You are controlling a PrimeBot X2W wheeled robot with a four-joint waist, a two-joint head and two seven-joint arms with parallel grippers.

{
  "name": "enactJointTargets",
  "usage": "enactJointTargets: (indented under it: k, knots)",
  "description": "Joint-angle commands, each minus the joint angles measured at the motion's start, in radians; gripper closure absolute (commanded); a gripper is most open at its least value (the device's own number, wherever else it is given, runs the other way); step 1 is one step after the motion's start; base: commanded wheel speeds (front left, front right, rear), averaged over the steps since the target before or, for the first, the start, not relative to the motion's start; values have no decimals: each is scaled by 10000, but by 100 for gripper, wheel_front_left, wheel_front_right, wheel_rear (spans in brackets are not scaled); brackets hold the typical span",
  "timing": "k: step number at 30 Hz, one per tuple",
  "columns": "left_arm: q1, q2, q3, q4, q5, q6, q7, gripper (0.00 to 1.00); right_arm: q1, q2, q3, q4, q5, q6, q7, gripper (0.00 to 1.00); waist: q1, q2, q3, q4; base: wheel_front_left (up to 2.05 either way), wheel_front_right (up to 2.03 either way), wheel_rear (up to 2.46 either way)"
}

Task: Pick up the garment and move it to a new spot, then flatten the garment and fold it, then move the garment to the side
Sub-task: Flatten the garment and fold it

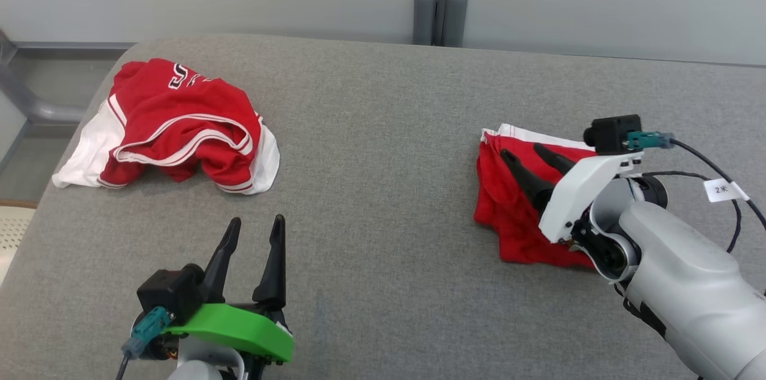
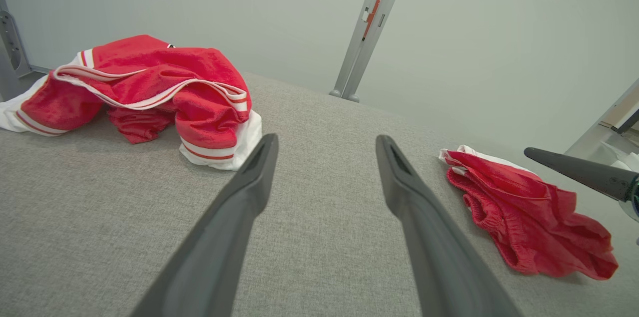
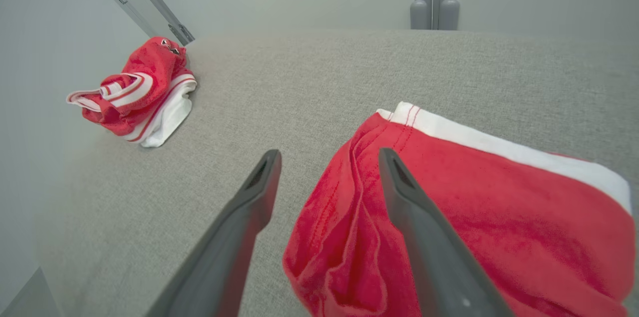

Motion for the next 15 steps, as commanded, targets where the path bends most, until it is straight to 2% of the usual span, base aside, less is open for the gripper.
enactJointTargets:
  k: [1, 10, 15]
  knots:
    - [293, 51, 94, -37, 107, 47, 0, 0, 289, -149, -300, -247, 163, -7, -344, 0, 0, 0, -318, -343, 0, 0, 0]
    - [694, 186, 576, -498, 365, 127, 1, 0, 1644, -1518, -2696, -1519, -332, -7, -2062, 0, 0, 0, -590, -1190, 0, 0, 0]
    - [740, 191, 711, -686, 565, 85, -1, 0, 2687, -1567, -4078, -1877, -1225, -5, -2280, 0, 0, 0, -496, -1494, 0, 0, 0]
